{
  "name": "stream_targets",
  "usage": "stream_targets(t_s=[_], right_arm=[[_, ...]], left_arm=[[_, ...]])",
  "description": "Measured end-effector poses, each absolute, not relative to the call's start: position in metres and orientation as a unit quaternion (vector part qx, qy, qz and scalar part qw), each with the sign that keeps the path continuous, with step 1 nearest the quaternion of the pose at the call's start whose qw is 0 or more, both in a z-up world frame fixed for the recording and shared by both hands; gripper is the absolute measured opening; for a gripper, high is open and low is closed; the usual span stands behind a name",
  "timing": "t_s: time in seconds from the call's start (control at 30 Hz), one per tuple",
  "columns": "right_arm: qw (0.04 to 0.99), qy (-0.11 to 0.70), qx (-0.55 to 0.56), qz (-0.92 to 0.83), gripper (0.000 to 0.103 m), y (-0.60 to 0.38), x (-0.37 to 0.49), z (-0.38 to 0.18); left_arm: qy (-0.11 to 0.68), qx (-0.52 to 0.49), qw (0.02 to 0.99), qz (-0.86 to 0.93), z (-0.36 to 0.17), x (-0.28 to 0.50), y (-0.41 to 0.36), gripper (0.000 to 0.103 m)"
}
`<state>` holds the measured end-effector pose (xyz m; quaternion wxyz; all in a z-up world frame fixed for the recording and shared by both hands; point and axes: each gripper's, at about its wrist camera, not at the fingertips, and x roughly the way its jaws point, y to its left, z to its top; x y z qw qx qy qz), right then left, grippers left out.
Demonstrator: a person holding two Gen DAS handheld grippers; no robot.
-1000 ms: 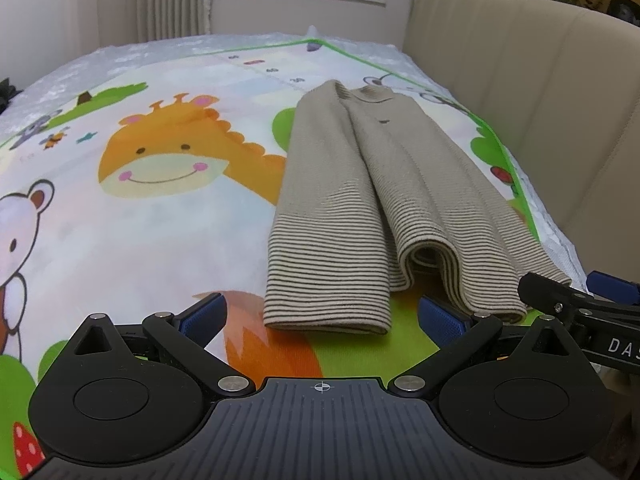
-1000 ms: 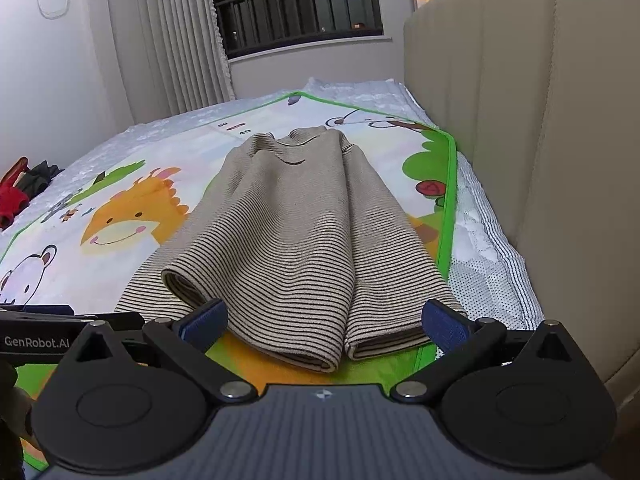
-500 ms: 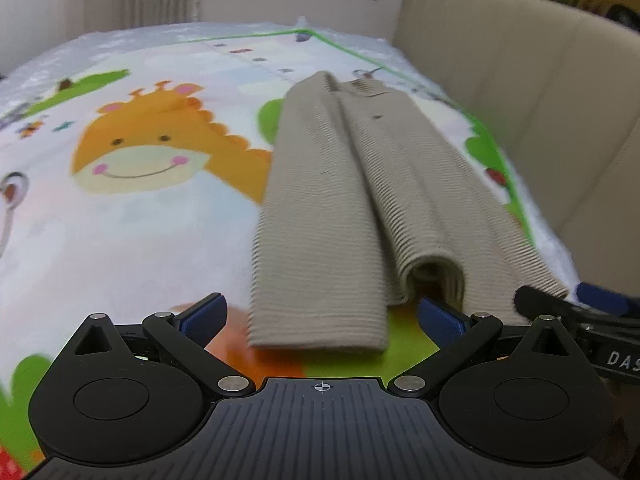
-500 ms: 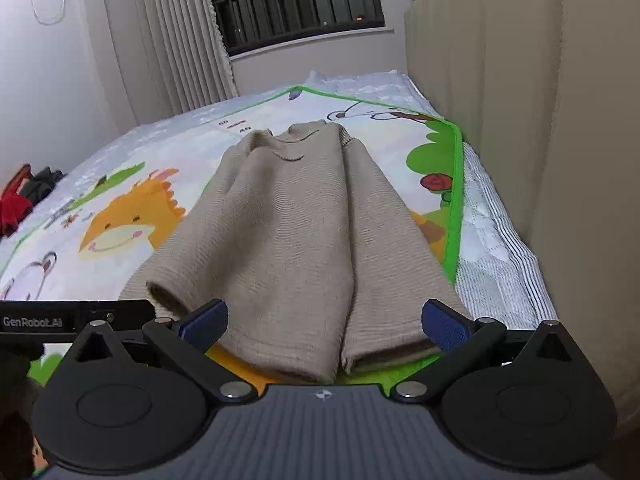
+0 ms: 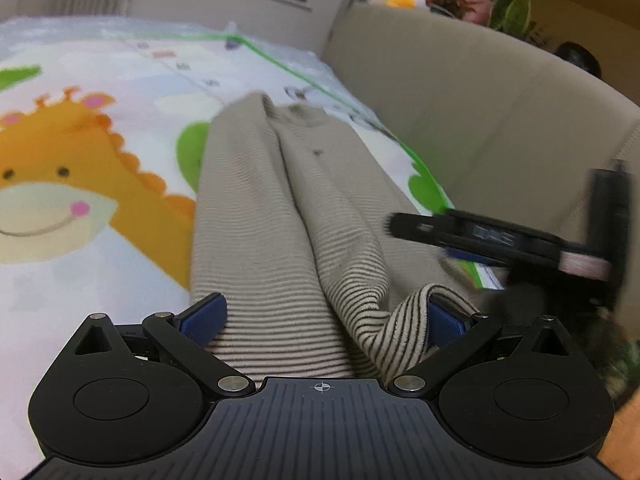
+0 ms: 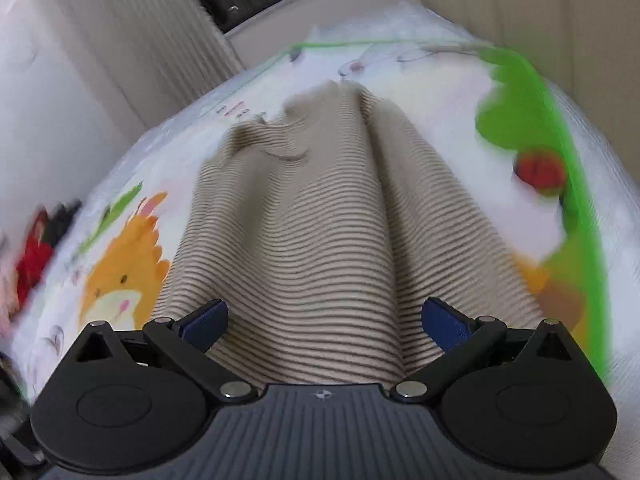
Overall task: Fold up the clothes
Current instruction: 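Grasp the hem of the beige striped sweater with both grippers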
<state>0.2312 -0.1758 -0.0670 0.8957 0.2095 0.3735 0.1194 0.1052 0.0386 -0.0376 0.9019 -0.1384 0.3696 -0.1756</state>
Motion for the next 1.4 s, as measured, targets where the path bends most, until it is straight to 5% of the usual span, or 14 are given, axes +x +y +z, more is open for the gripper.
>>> stream_targets(t_s=[0.1, 0.8, 1.0, 1.23, 1.4], right_arm=[[0.893, 0.333, 0.278, 0.117, 0.103, -0.185, 0.216, -0.075], [0.879, 0.359, 0.220, 0.222, 0.103, -0.112, 0.162, -0.060], [0.935, 0.338, 0.038, 0.102, 0.099, -0.123, 0.123, -0.052], [0.942, 0.263, 0.027, 0.205, 0.099, -0.106, 0.068, -0.012], [0.925, 0.274, -0.051, 0.257, 0.074, -0.059, 0.055, -0.031]], left_arm=[[0.392, -0.148, 0.892, -0.170, -0.052, 0.114, 0.047, 0.103], [0.409, -0.140, 0.882, -0.185, -0.051, 0.065, 0.122, 0.103], [0.403, -0.117, 0.888, -0.187, -0.049, 0.063, 0.118, 0.103], [0.409, -0.108, 0.891, -0.164, -0.054, 0.068, 0.115, 0.103], [0.408, -0.111, 0.896, -0.137, -0.053, 0.070, 0.117, 0.103]])
